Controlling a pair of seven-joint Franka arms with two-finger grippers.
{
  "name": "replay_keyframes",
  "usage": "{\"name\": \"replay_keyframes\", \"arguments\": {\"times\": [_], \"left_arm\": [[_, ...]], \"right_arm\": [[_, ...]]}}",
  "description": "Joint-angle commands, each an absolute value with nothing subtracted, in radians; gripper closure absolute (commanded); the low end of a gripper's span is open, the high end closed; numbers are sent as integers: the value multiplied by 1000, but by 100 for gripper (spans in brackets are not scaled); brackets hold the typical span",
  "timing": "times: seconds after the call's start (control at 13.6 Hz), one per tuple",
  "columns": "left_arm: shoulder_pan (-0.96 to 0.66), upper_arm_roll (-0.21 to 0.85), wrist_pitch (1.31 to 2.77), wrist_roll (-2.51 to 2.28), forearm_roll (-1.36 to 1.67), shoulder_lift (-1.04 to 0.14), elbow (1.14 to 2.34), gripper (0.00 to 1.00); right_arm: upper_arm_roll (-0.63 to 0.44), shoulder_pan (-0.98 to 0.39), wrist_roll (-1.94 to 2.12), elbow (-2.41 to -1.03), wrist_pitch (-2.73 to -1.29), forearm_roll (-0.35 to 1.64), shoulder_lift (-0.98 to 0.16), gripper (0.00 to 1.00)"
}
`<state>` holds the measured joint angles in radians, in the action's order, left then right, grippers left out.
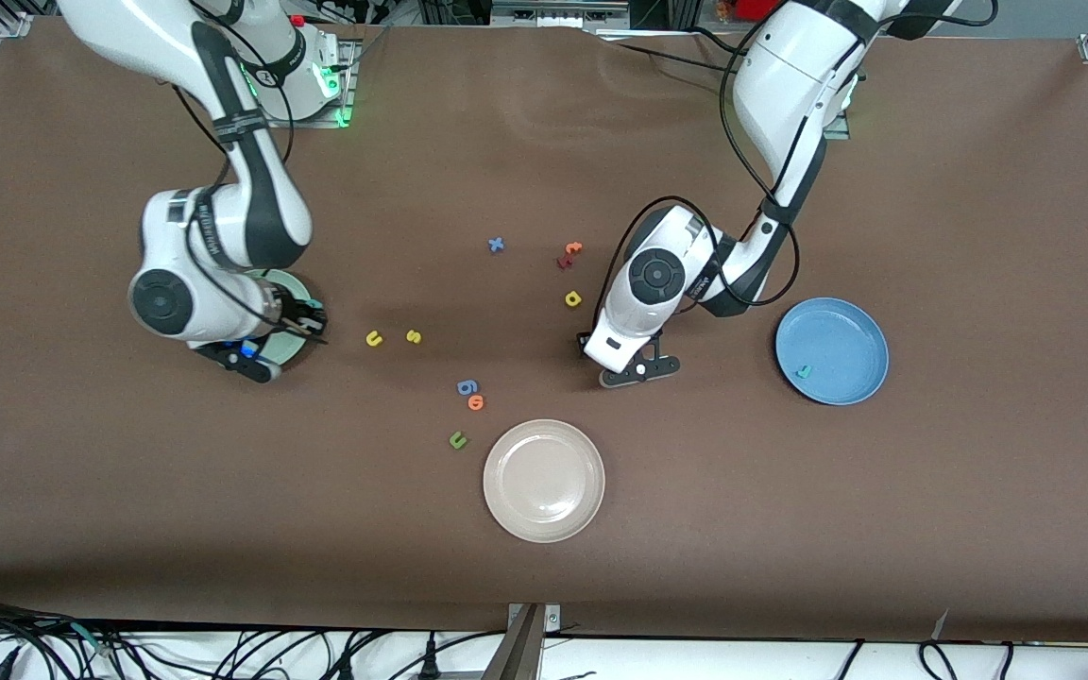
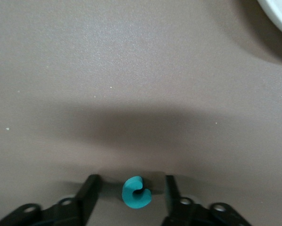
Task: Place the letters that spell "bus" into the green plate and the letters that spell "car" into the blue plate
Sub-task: 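Grasp the teal c with the left gripper while the right gripper carries the b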
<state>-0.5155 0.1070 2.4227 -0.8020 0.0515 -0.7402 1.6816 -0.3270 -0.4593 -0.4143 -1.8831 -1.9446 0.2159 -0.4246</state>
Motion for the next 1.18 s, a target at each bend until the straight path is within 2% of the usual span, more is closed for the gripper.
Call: {"name": "replay_keyframes", "arguments": {"times": [0.0, 0.37, 0.66, 0.81, 0.96, 1.03, 1.1], "left_arm": [[-529, 97, 2430, -825, 26, -747, 1671, 52], [-543, 95, 2430, -865, 25, -747, 1672, 70], [-543, 95, 2430, -867, 25, -747, 1678, 79], [-542, 95, 2422, -865, 25, -747, 1677, 84], [-532, 94, 2407, -859, 25, -738, 1672, 87], [-525, 87, 2367, -856, 25, -732, 1669, 87], [-508, 77, 2323, -841, 23, -715, 1667, 88]], "right_arm": [[-402, -434, -214, -1887, -1924, 225, -452, 97], [-407, -301, 43, -1887, -1934, 224, -528, 97], [-405, -295, 64, -1890, -1953, 227, -583, 95], [-402, -295, 64, -1890, -1954, 227, -591, 90], [-402, -295, 64, -1890, -1954, 227, -591, 70], [-402, -295, 64, -1890, -1954, 227, -591, 48], [-402, -295, 63, -1890, -1960, 227, -591, 12]]}}
